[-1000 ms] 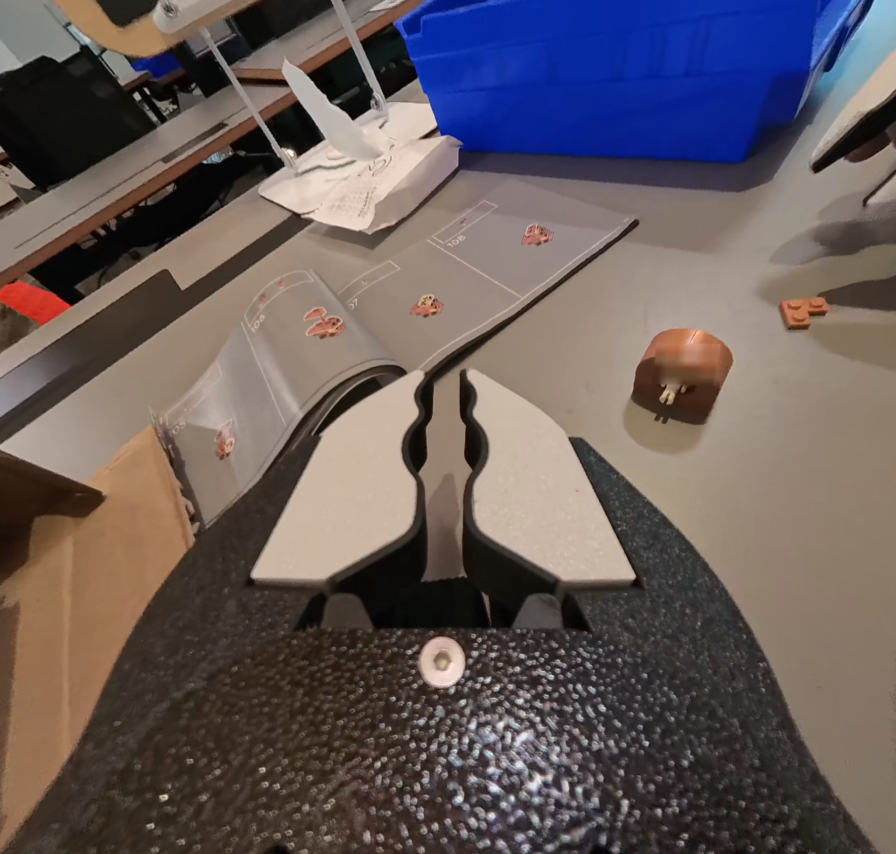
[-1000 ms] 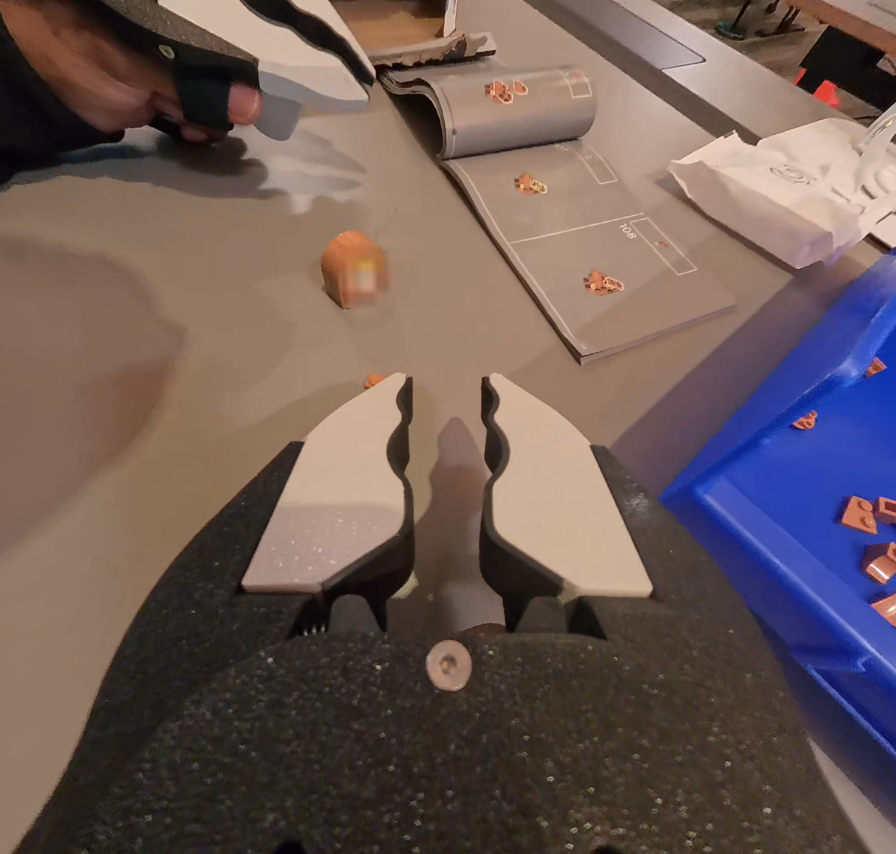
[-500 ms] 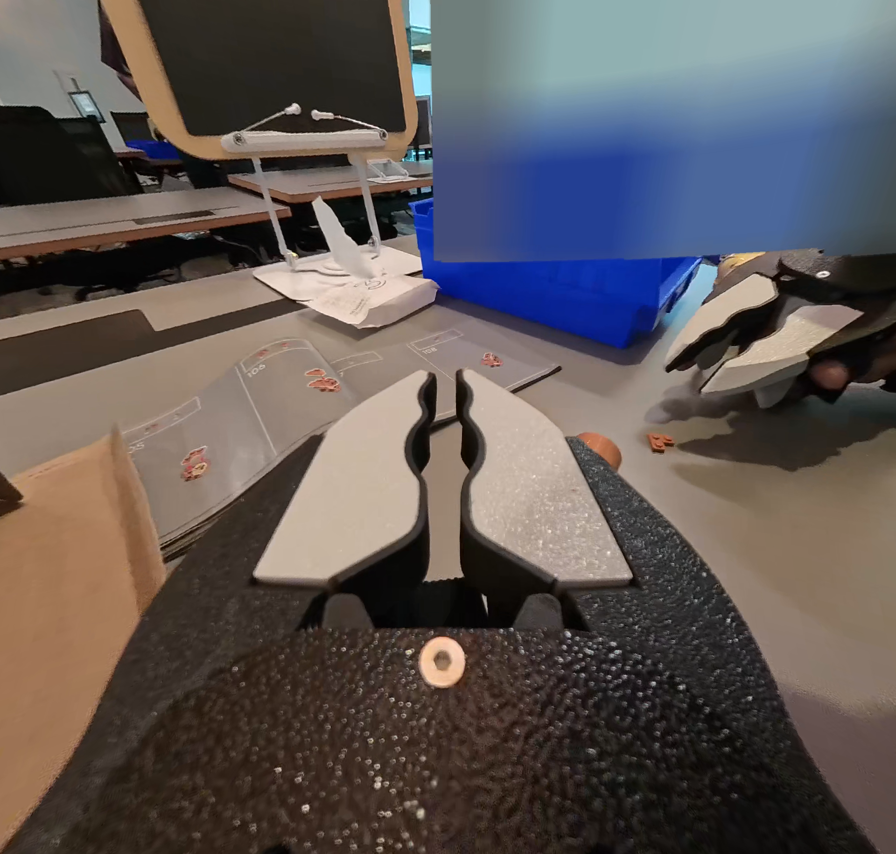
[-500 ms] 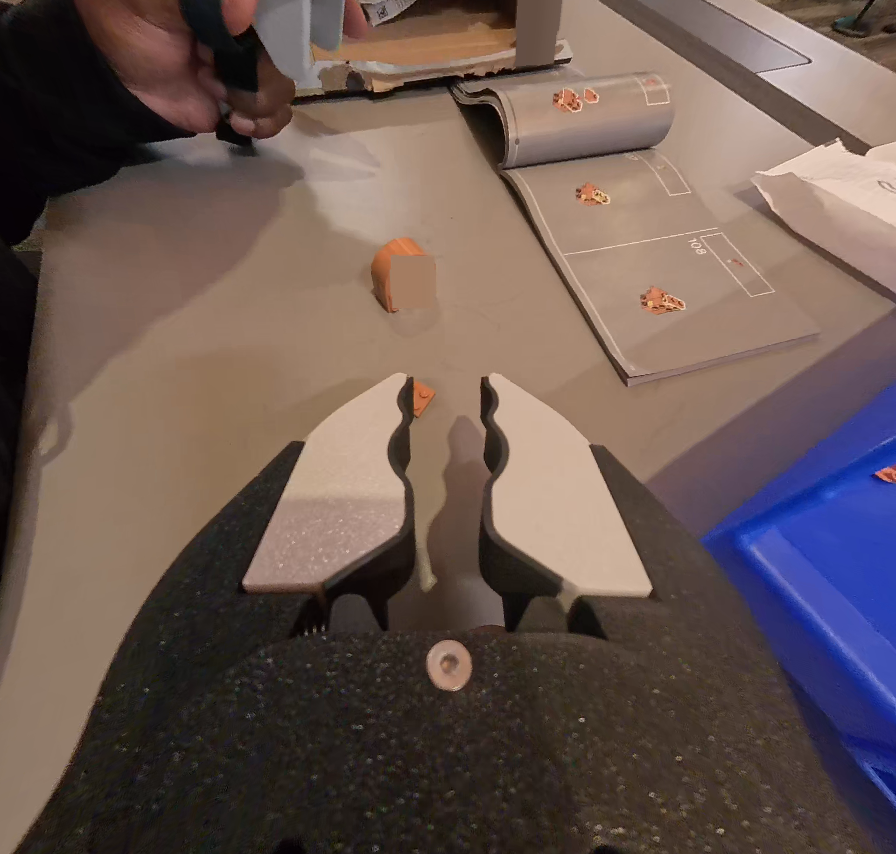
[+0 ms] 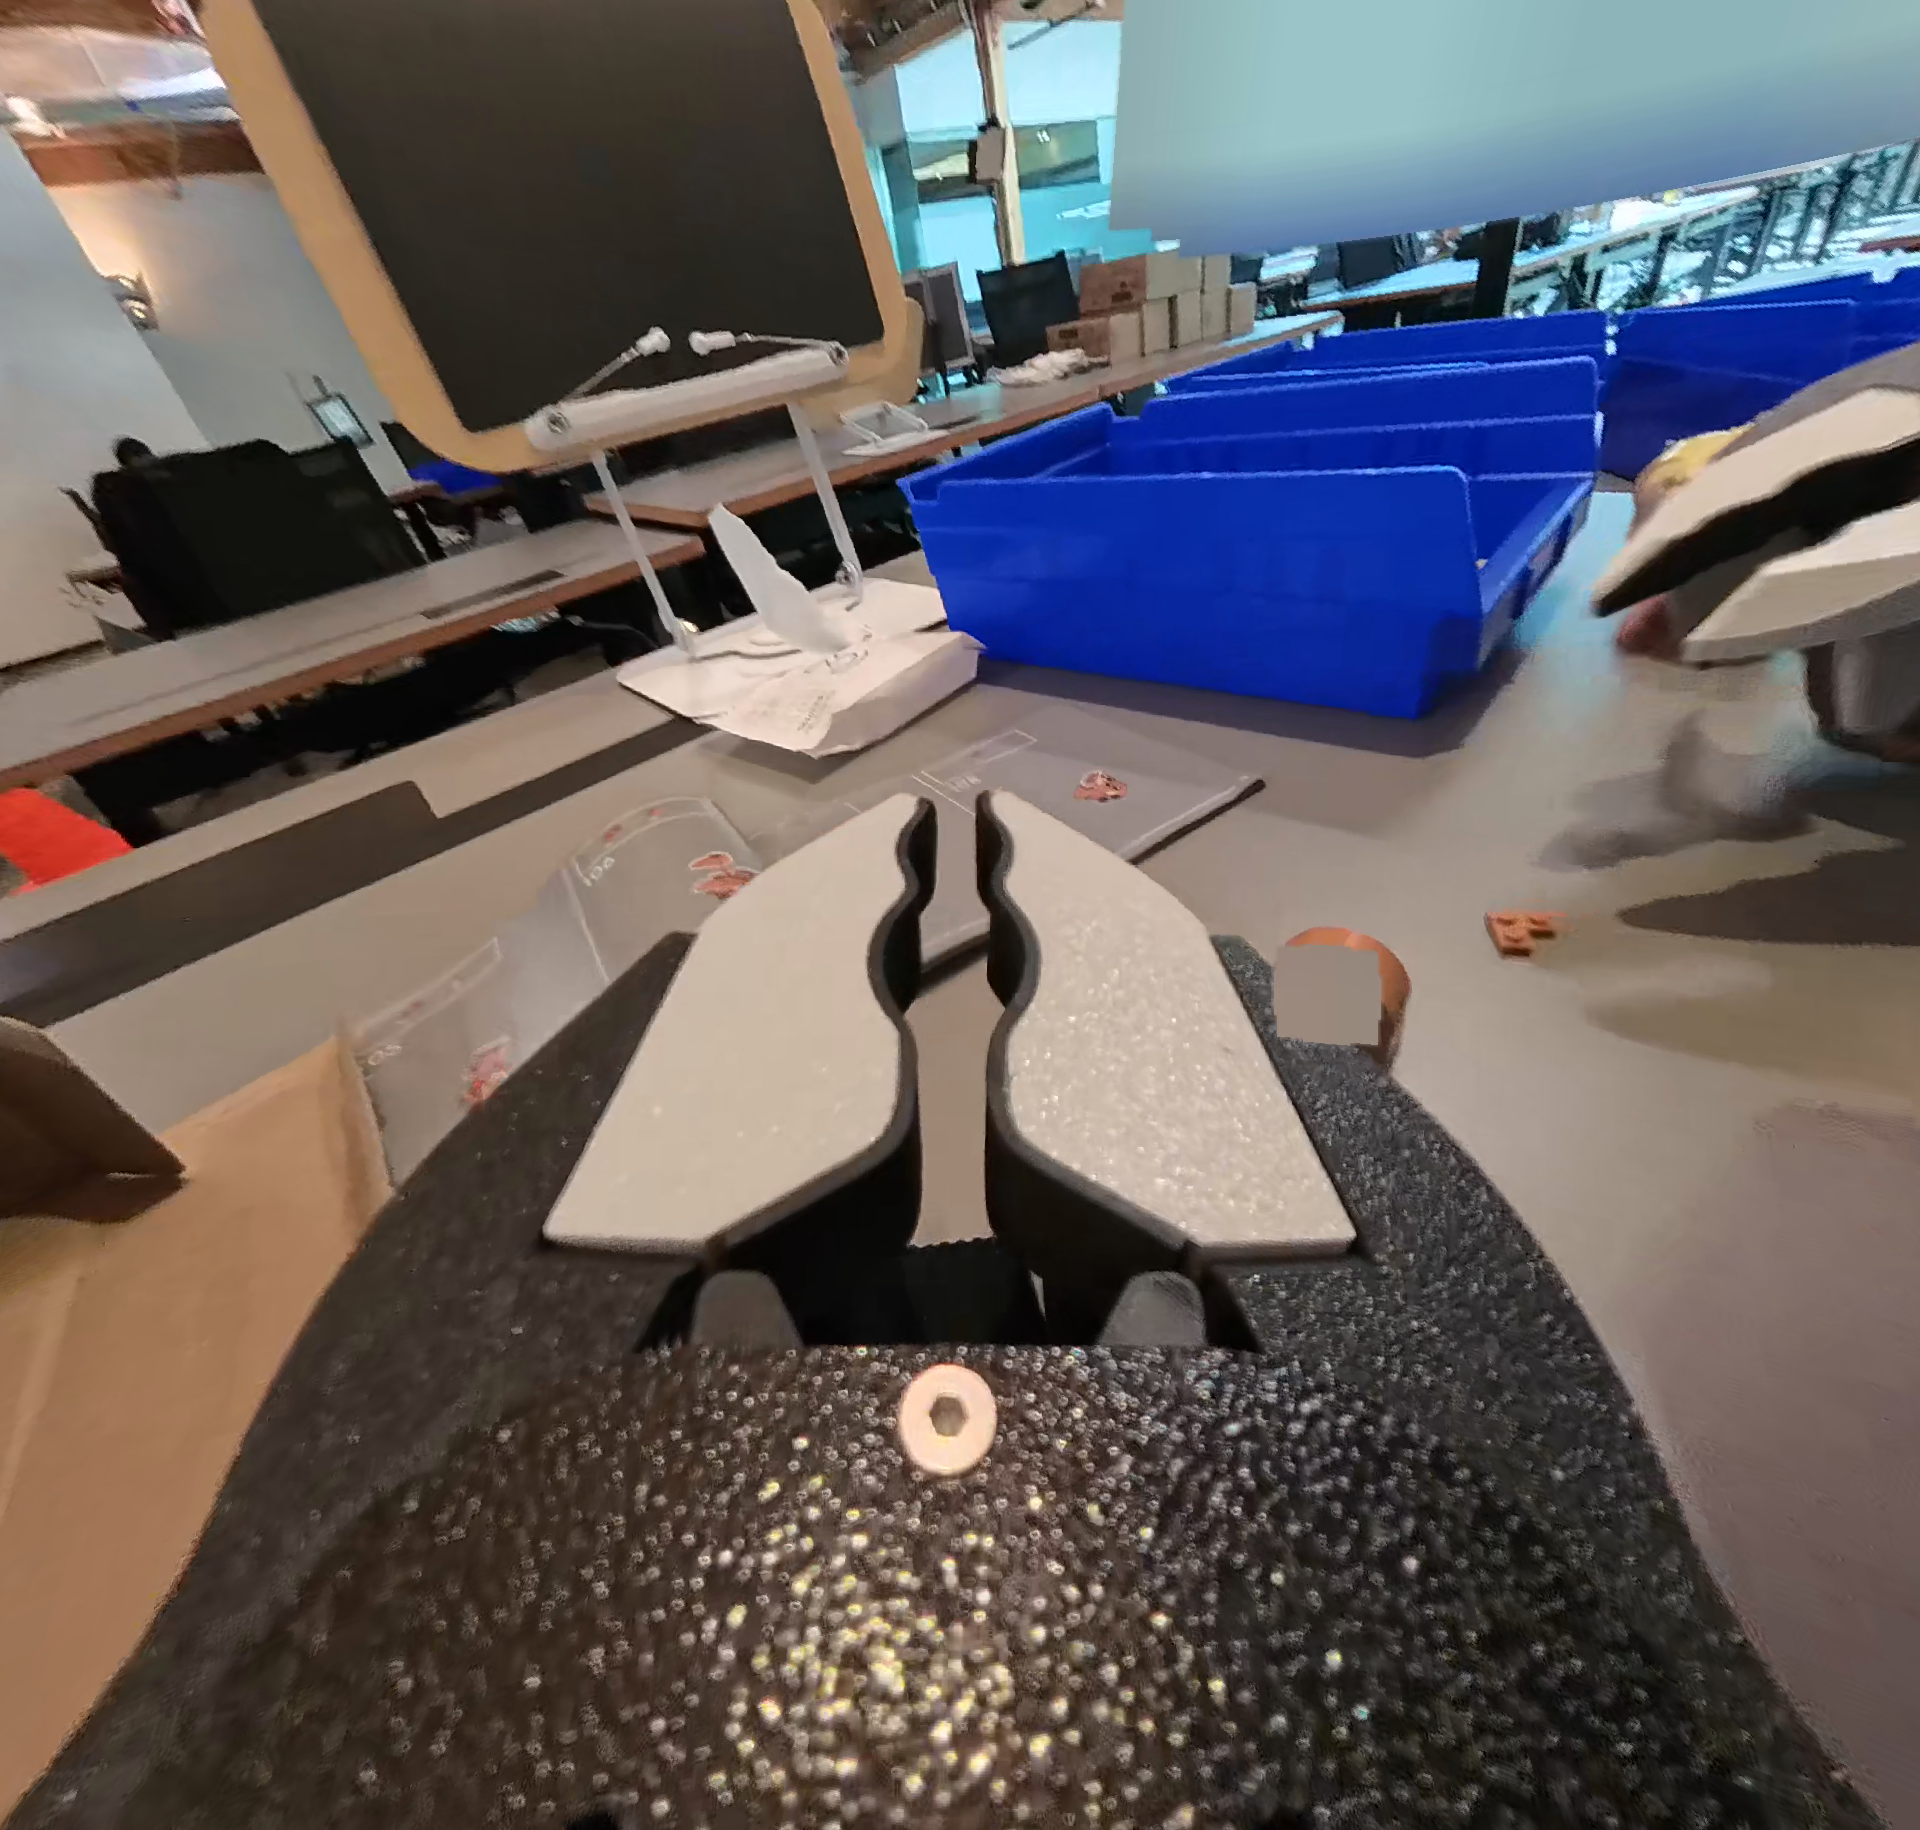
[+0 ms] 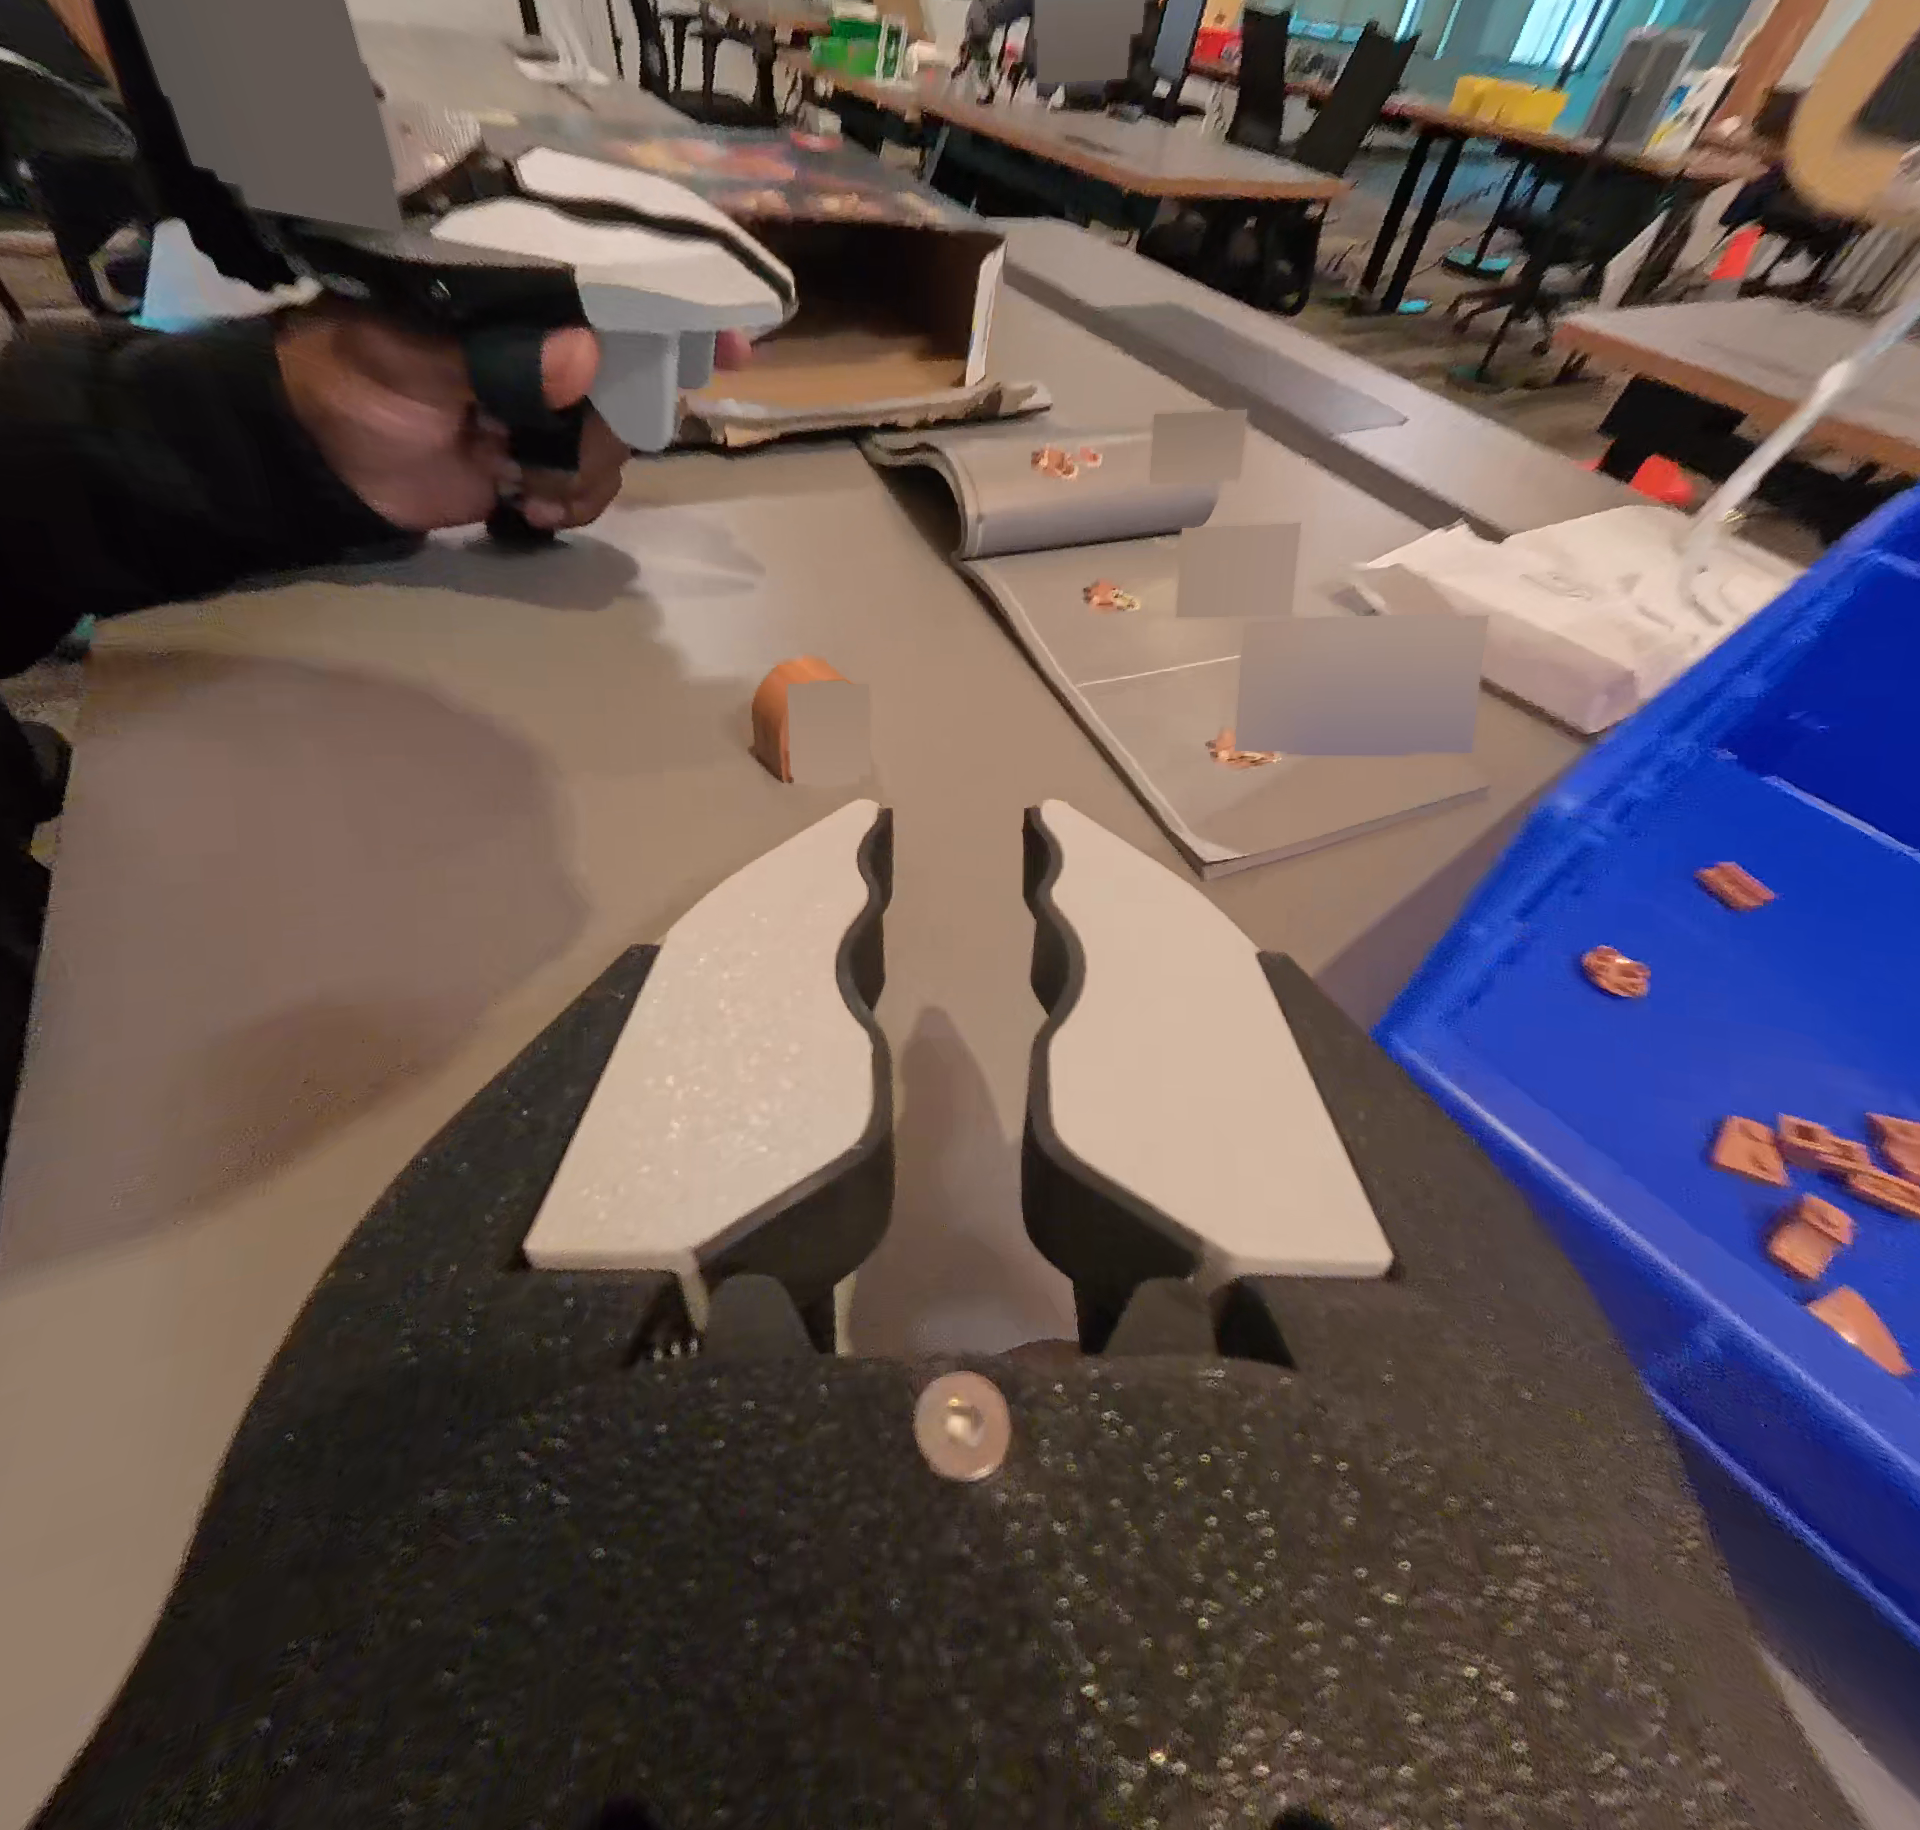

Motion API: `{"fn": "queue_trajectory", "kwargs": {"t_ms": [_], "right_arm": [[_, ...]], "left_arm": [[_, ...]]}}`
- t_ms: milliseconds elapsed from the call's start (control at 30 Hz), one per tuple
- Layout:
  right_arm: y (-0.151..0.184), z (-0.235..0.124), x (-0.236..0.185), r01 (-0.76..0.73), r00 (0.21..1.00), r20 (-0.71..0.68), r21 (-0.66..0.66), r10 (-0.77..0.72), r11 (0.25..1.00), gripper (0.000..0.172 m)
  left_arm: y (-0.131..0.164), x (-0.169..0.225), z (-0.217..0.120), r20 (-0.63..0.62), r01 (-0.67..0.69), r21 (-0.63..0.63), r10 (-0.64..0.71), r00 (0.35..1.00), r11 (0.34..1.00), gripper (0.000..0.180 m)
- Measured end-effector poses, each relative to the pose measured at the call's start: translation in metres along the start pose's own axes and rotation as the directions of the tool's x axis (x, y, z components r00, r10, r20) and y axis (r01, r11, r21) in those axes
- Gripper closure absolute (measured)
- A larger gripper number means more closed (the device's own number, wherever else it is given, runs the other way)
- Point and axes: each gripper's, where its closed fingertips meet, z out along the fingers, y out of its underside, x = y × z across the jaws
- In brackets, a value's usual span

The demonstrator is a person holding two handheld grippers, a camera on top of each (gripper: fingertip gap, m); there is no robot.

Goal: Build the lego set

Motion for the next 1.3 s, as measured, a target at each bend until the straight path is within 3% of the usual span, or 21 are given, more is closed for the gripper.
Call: {"fn": "queue_trajectory", "kwargs": {"t_ms": [167,267,333,467,733,800,900,967,1067,1100,1167,1300], "right_arm": [[0.004,-0.04,0.01,-0.019,1.0,-0.007,0.031,0.019,0.999,0.15],[0.018,-0.054,0.02,-0.087,0.996,0.001,0.008,0.087,0.996,0.15],[0.013,-0.063,0.023,-0.142,0.989,0.038,0.063,0.14,0.988,0.153],[0.014,-0.067,0.028,-0.229,0.972,0.069,0.068,0.224,0.971,0.153],[0.011,-0.073,0.02,-0.195,0.976,0.109,0.048,0.189,0.98,0.153],[-0.001,-0.088,0.023,-0.121,0.985,0.128,0.02,0.117,0.992,0.153],[-0.027,-0.119,0.051,0.139,0.985,0.112,-0.093,-0.129,0.986,0.155],[-0.028,-0.131,0.09,0.369,0.929,0.139,-0.276,-0.343,0.887,0.155],[-0.001,-0.128,0.164,0.663,0.741,0.351,-0.518,-0.572,0.54,0.156],[0.01,-0.123,0.185,0.718,0.683,0.442,-0.55,-0.581,0.426,0.156],[0.031,-0.105,0.211,0.816,0.568,0.618,-0.508,-0.544,0.276,0.156],[0.078,-0.09,0.228,0.895,0.444,0.849,-0.436,-0.288,0.094,0.157]], "left_arm": [[-0.004,-0.002,0.009,0.033,-0.053,0.039,0.052,0.998,0.998,0.175],[-0.002,0.0,0.018,0.037,-0.104,0.026,0.103,0.994,0.994,0.175],[-0.003,0.003,0.024,0.032,-0.109,0.033,0.108,0.994,0.994,0.175],[-0.009,0.009,0.032,0.01,-0.051,0.067,0.05,0.999,0.996,0.175],[-0.004,0.01,0.039,0.022,-0.068,0.025,0.067,0.997,0.997,0.175],[-0.006,0.008,0.038,0.025,-0.056,0.035,0.055,0.998,0.998,0.175],[-0.005,0.007,0.037,0.022,-0.024,0.023,0.024,0.999,0.999,0.175],[-0.003,0.006,0.037,0.029,-0.008,0.003,0.007,1.0,1.0,0.175],[-0.003,0.005,0.035,0.034,0.011,-0.005,-0.01,0.999,1.0,0.175],[-0.004,0.005,0.034,0.038,0.018,-0.003,-0.018,0.999,1.0,0.175],[-0.003,0.003,0.032,0.047,0.039,-0.004,-0.039,0.998,0.999,0.175],[0.0,-0.005,0.027,0.075,0.066,-0.01,-0.065,0.995,0.998,0.175]]}}
